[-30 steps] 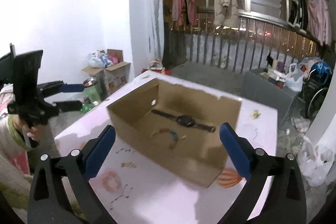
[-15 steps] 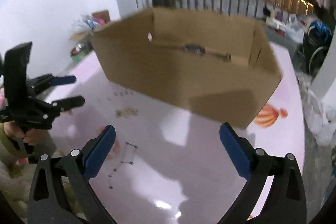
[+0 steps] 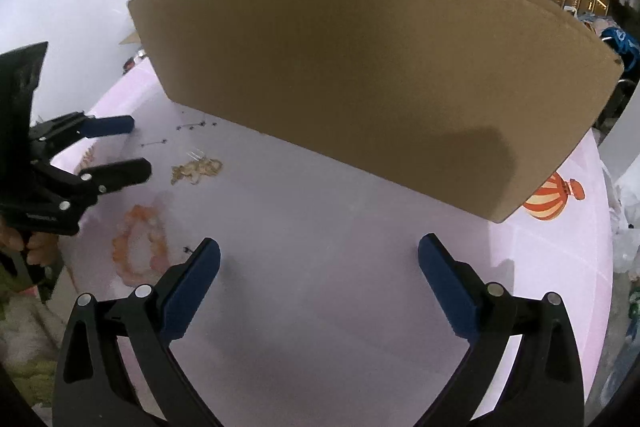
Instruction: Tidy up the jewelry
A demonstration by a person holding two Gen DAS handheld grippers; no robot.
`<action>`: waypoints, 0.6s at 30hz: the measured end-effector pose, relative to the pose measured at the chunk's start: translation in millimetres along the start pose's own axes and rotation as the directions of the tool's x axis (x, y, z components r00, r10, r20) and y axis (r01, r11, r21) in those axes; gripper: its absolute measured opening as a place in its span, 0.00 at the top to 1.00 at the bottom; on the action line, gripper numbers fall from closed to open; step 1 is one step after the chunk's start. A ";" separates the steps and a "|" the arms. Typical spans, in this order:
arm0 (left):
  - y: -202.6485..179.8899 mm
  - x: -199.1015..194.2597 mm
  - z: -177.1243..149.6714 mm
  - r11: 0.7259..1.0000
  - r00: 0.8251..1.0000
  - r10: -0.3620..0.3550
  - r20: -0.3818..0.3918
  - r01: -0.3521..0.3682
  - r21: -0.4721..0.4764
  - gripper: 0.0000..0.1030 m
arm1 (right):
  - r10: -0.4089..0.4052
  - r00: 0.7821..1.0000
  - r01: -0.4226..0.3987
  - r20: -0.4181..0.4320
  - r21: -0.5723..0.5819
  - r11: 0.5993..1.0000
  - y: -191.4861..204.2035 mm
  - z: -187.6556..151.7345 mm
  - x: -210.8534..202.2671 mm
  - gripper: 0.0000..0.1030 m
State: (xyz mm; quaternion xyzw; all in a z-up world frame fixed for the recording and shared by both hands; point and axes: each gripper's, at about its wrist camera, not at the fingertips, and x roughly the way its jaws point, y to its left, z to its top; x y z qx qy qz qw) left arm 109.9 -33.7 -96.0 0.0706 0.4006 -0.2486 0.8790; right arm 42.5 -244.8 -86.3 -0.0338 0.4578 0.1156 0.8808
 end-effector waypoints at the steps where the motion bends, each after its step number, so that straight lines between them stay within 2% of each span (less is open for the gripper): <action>1: -0.9 3.3 -1.5 1.000 1.000 0.004 0.000 -0.004 0.006 0.12 | -0.002 1.000 0.002 0.001 0.001 1.000 -0.3 0.4 -0.2 0.06; 5: -11.4 7.4 -5.5 0.998 0.998 0.054 -0.015 -0.053 0.046 0.08 | -0.003 1.000 0.003 -0.015 0.004 1.000 0.5 6.1 1.2 0.06; 13: -3.3 7.2 -12.6 0.997 0.999 0.044 -0.009 -0.043 0.056 0.08 | -0.029 0.999 0.029 -0.015 0.008 1.000 0.8 6.6 1.4 0.06; 18: -7.1 5.1 -10.2 0.997 0.997 0.062 -0.044 -0.060 0.041 0.08 | -0.056 0.998 0.056 -0.020 0.009 0.998 3.7 8.3 4.3 0.06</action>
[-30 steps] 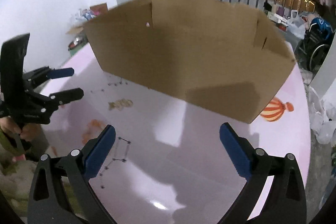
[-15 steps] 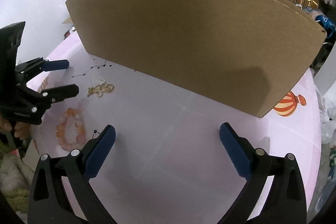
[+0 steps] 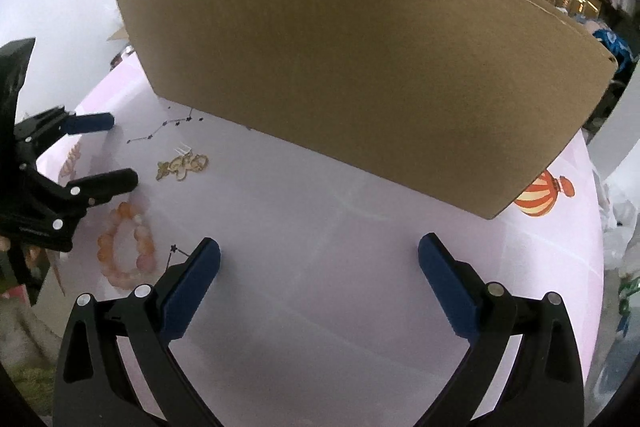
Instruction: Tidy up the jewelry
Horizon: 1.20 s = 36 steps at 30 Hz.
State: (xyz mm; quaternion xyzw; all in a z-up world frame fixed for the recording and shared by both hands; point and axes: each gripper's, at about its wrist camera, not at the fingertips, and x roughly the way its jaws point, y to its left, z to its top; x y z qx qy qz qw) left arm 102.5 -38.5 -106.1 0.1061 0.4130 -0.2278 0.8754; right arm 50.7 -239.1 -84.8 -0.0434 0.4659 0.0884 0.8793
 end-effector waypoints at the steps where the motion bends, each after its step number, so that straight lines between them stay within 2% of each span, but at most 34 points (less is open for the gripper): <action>1: -0.3 -0.5 0.7 1.000 1.000 -0.003 -0.001 0.003 0.002 0.08 | 0.000 1.000 0.000 -0.004 0.003 1.000 -0.5 -0.1 0.2 0.06; 9: -0.8 -3.2 2.8 1.000 0.999 -0.008 -0.033 0.008 0.009 0.08 | -0.011 0.999 0.012 -0.051 0.017 1.000 1.5 6.2 4.9 0.06; 21: -3.1 -2.2 8.6 1.000 0.997 0.009 -0.072 -0.010 -0.009 0.07 | -0.036 0.998 0.039 -0.056 0.050 0.998 4.2 5.3 6.7 0.06; 27: -2.9 -3.3 7.7 1.000 0.997 0.015 -0.079 -0.016 -0.019 0.07 | -0.039 0.996 0.043 -0.079 0.053 0.998 5.6 8.5 9.4 0.06; 36: -5.0 -5.1 6.1 0.999 0.997 0.024 -0.075 -0.027 -0.032 0.07 | -0.029 0.997 0.032 -0.065 0.039 0.999 8.0 9.5 11.9 0.05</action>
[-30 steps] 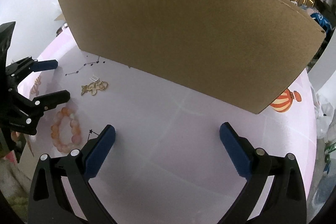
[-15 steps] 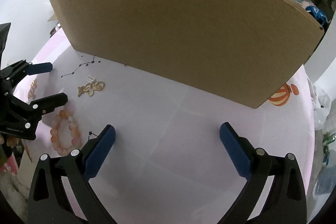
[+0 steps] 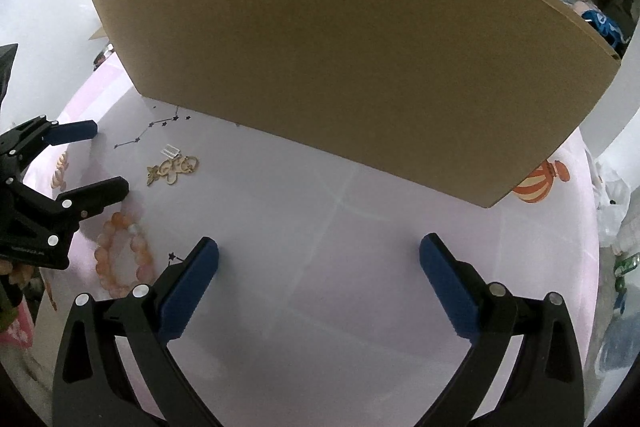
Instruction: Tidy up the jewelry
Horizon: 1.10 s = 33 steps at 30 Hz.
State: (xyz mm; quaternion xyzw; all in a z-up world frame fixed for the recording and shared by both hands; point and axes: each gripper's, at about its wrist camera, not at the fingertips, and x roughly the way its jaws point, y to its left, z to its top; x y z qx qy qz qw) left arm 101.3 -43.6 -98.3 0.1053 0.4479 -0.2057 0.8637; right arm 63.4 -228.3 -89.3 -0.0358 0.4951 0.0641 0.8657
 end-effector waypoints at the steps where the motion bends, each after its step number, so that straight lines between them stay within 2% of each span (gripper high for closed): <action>1: 0.1 -0.5 -0.6 1.000 1.000 0.000 0.006 0.000 0.000 0.07 | 0.001 1.000 -0.001 0.004 -0.002 1.000 0.4 -0.2 0.0 0.05; 7: -3.3 -4.7 -6.5 1.000 0.999 0.006 0.039 -0.006 -0.001 0.07 | 0.025 0.999 -0.025 0.027 0.002 1.000 -5.9 -7.5 -7.3 0.05; 10: -5.7 -6.8 -7.9 1.000 0.999 0.009 0.052 -0.010 0.014 0.07 | 0.029 0.996 -0.028 0.079 -0.003 1.000 -4.7 -11.2 -21.3 0.05; 18: -7.6 -40.5 -8.0 1.000 0.982 -0.013 0.188 0.018 -0.026 0.07 | 0.072 0.978 -0.059 0.194 -0.073 0.996 13.1 -10.8 -59.0 0.08; 23: -3.6 -55.7 -7.2 0.998 0.966 -0.010 0.258 0.025 -0.055 0.07 | 0.093 0.972 -0.078 0.217 -0.079 0.994 20.1 -4.3 -66.8 0.08; 29: -1.1 -64.8 -11.1 0.996 0.958 0.001 0.285 0.024 -0.083 0.07 | 0.098 0.973 -0.081 0.209 -0.085 0.993 26.8 -3.2 -70.6 0.08; 33: 3.6 -64.3 -11.7 0.993 0.958 -0.014 0.286 0.048 -0.111 0.07 | 0.097 0.973 -0.080 0.211 -0.089 0.993 27.7 -3.4 -72.2 0.08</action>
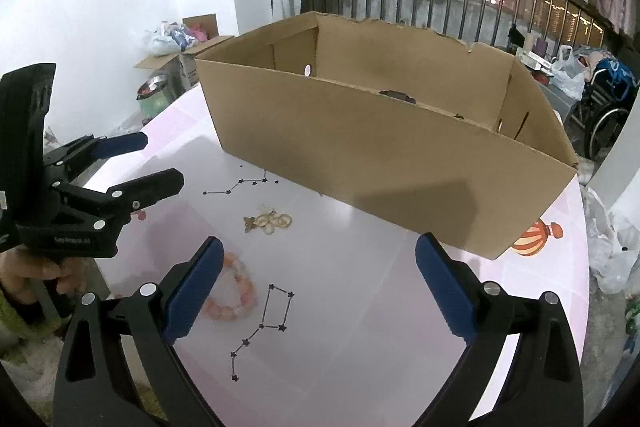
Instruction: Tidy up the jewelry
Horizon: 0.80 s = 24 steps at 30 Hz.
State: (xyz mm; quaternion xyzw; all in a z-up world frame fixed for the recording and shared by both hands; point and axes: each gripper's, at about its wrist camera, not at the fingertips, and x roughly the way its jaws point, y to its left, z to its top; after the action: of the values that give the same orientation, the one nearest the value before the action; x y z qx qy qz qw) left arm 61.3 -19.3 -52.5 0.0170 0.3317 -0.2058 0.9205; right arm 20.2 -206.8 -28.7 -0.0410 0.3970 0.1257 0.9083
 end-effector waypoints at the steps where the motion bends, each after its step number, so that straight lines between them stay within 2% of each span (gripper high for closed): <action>1: 0.6 0.4 0.8 1.000 1.000 0.003 -0.001 -0.003 0.009 0.07 | 0.001 1.000 -0.001 0.002 0.001 1.000 -0.1 -0.5 -0.9 0.09; 5: -9.9 0.7 -0.2 0.997 1.000 0.022 0.007 -0.023 0.069 0.07 | 0.020 1.000 -0.020 0.006 0.010 1.000 -1.8 -2.0 0.2 0.10; 14: -14.5 11.6 10.5 0.995 0.999 0.039 -0.030 -0.036 0.088 0.07 | 0.073 0.997 -0.074 0.035 0.030 0.997 -10.5 3.6 3.2 0.16; 24: -4.9 0.1 -1.1 0.991 0.998 0.055 0.007 -0.055 0.126 0.08 | 0.142 0.989 -0.142 0.044 -0.013 0.990 -19.1 7.1 12.2 0.26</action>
State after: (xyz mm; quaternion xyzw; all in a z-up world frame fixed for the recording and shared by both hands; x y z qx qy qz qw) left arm 58.8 -23.6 -52.9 0.0838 0.3157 -0.2008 0.9236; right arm 38.3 -221.6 -33.3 -0.0143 0.3777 0.1929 0.9055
